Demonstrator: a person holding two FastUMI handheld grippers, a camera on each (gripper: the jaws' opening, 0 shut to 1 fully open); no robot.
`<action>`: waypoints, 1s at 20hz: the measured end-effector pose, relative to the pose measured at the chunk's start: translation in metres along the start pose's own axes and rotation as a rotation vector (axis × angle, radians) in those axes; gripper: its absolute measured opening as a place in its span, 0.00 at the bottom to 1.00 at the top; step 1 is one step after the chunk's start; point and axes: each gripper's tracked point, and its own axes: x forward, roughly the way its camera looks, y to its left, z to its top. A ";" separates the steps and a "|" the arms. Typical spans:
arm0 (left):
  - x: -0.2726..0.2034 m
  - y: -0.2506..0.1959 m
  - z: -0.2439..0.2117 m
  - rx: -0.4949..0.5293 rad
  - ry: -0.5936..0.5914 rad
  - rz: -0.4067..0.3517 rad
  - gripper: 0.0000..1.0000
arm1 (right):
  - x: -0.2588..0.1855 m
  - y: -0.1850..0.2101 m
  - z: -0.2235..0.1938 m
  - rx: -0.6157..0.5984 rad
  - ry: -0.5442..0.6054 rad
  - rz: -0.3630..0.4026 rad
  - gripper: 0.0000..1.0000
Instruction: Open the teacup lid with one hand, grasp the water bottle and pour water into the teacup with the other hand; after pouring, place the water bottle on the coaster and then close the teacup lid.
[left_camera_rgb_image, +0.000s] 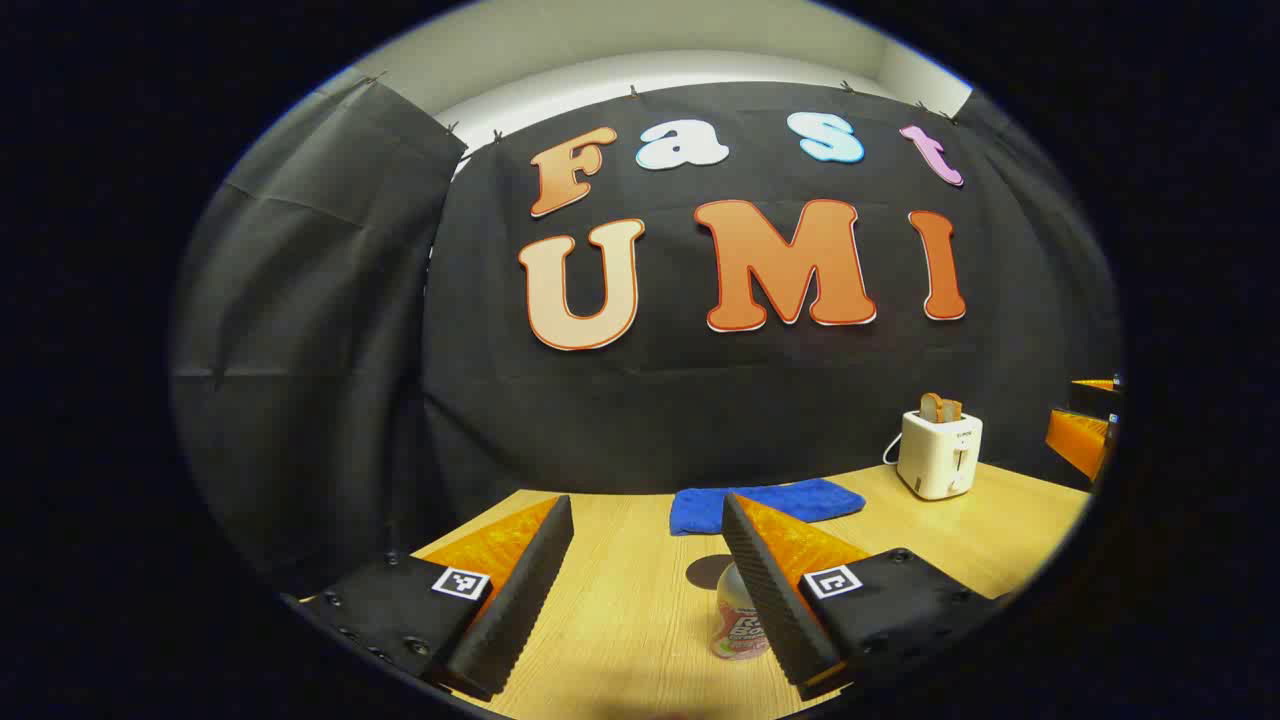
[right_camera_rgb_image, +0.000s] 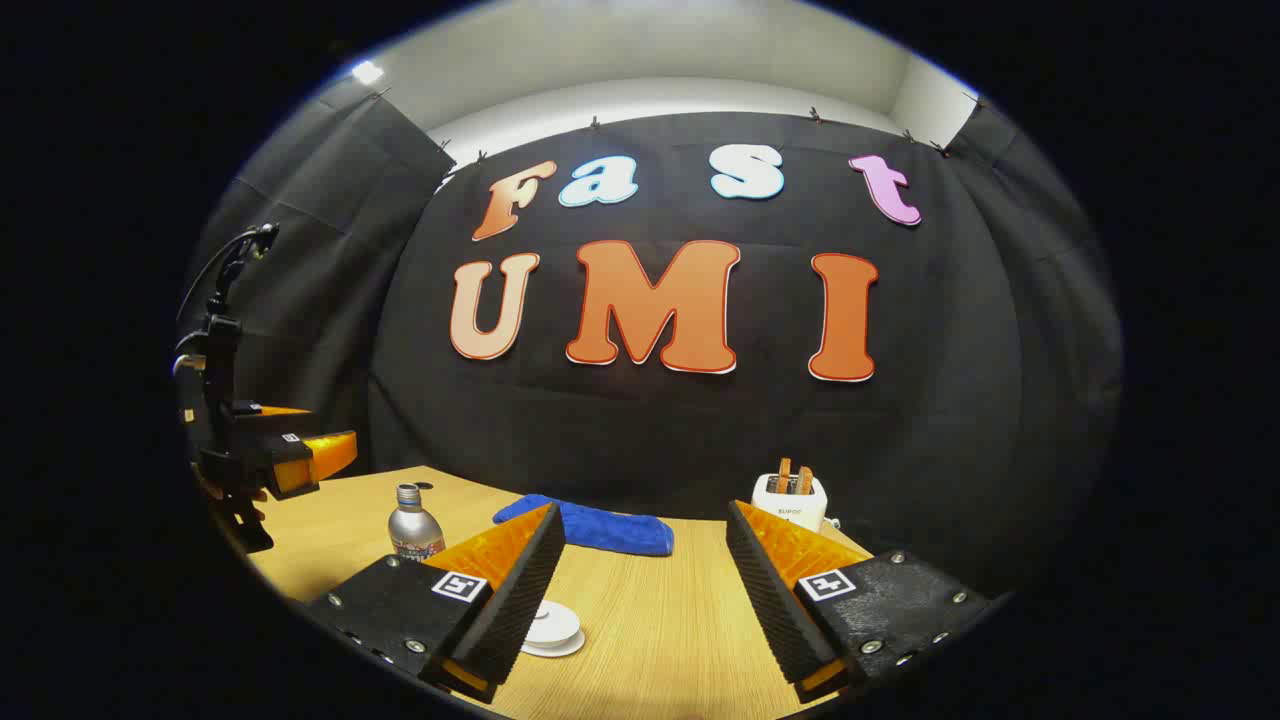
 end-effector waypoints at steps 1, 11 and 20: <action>-0.001 0.001 0.000 -0.002 -0.001 0.000 1.00 | 0.000 -0.001 0.001 -0.001 -0.002 -0.002 0.97; -0.009 0.001 0.008 -0.019 -0.041 -0.011 1.00 | 0.001 0.005 -0.005 -0.015 0.010 0.005 0.97; -0.015 0.000 0.013 -0.036 -0.080 -0.032 1.00 | 0.004 0.016 -0.006 -0.027 0.010 0.025 0.97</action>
